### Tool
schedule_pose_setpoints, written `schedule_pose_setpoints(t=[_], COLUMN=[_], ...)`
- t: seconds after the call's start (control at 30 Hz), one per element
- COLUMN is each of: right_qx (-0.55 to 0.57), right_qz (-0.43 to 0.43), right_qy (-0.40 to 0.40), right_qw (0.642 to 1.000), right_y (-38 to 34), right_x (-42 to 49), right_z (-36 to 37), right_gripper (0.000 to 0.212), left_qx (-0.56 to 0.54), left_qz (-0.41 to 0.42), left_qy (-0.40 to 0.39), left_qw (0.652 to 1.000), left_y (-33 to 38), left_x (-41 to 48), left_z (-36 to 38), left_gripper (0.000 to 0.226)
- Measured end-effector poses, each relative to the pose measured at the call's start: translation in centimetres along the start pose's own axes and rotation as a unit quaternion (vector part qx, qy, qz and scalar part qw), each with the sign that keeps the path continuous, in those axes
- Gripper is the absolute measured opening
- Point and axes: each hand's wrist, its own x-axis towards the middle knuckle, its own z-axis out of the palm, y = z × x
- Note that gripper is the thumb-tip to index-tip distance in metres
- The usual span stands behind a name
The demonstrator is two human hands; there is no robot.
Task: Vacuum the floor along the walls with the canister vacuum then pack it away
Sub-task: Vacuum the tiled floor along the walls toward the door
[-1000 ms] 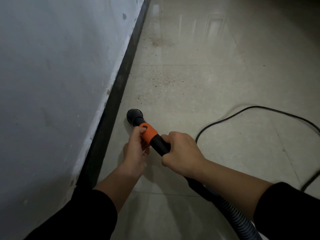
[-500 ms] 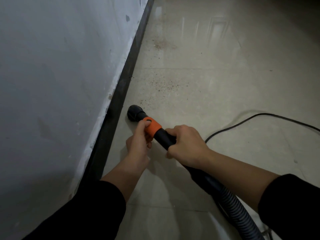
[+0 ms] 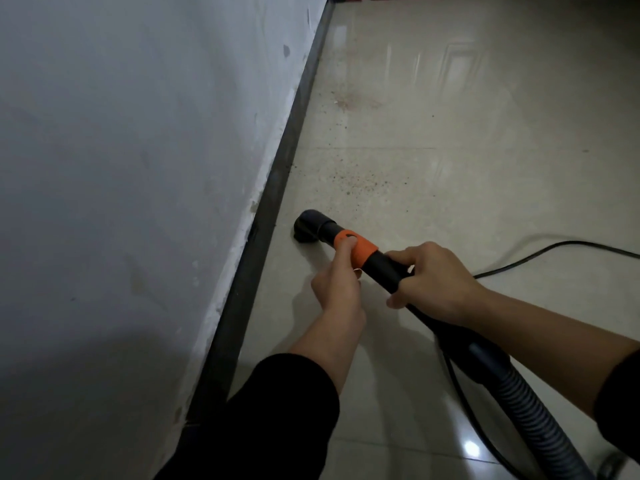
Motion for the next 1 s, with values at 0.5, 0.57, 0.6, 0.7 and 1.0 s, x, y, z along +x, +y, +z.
schedule_pose_setpoints(t=[0.5,0.57,0.6,0.7,1.0], right_qx=[0.04,0.042,0.045,0.053,0.031], right_qz=[-0.048,-0.051,-0.054,-0.056,-0.03], right_qy=[0.011,0.012,0.01,0.005,0.009], right_qw=[0.998,0.998,0.997,0.997,0.999], right_y=[-2.0,-2.1,-2.3,-2.6,-2.3], right_x=[2.4,2.3,2.2,1.9,0.4], right_z=[3.3,3.5,3.6,3.4,1.4], right_gripper=[0.019,0.013,0.014,0.023,0.016], left_qx=[0.097,0.098,0.095,0.078,0.057], left_qz=[0.05,0.058,0.062,0.062,0.046], left_qy=[0.007,0.006,0.004,-0.01,-0.046], left_qw=[0.994,0.994,0.994,0.995,0.996], left_y=[3.2,3.2,3.3,3.0,1.8], left_x=[4.1,4.3,4.5,4.7,3.9], left_z=[-3.0,-2.9,-3.0,-3.1,-1.5], left_gripper=[0.03,0.027,0.025,0.027,0.042])
